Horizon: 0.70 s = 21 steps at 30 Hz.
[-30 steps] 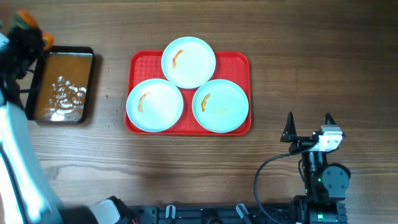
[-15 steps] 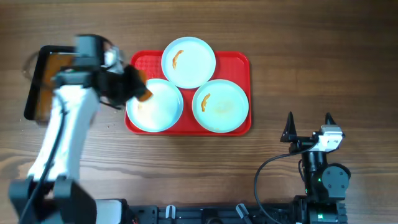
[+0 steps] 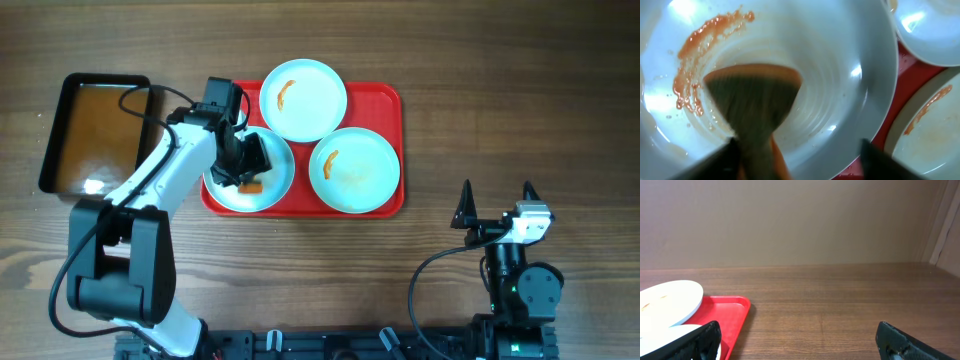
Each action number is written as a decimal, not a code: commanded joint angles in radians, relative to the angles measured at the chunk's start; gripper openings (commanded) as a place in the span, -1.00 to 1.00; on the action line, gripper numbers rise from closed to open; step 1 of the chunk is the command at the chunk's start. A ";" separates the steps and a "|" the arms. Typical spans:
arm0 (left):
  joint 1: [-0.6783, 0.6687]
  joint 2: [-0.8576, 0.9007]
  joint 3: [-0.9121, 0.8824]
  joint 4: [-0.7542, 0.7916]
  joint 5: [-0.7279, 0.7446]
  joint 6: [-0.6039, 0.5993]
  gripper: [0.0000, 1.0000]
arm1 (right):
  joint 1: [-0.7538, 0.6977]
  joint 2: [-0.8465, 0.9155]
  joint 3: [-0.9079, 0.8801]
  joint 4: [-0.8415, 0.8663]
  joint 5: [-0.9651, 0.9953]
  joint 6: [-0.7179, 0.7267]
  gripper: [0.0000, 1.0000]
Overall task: Clean dirty plates on tray and stack at the side
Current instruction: 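Move the sponge over the lower-left white plate and place it, then reach the right gripper to the lower-left plate rim and grip it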
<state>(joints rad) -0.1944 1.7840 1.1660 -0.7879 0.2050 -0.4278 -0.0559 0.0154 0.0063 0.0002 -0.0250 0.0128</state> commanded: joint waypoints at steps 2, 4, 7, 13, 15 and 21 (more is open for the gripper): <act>0.006 -0.023 0.067 -0.064 -0.024 0.032 0.89 | -0.004 -0.005 -0.001 0.003 -0.009 -0.010 0.99; 0.016 -0.058 0.151 -0.152 -0.024 0.031 1.00 | -0.004 -0.005 -0.001 0.003 -0.009 -0.010 0.99; 0.027 -0.124 0.238 -0.230 -0.025 0.032 1.00 | -0.004 -0.005 -0.001 0.003 -0.009 -0.010 0.99; 0.068 -0.223 0.248 -0.257 -0.065 0.013 1.00 | -0.004 -0.005 -0.001 0.092 -0.034 0.026 0.99; 0.103 -0.219 0.246 -0.285 -0.064 -0.034 1.00 | -0.004 -0.005 -0.001 0.176 -0.243 0.301 0.99; 0.198 -0.218 0.245 -0.349 -0.061 -0.051 1.00 | -0.004 -0.003 0.000 0.420 -0.379 1.017 0.99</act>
<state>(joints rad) -0.0364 1.5612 1.4101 -1.1103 0.1535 -0.4583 -0.0563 0.0158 0.0059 0.2745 -0.2840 0.6231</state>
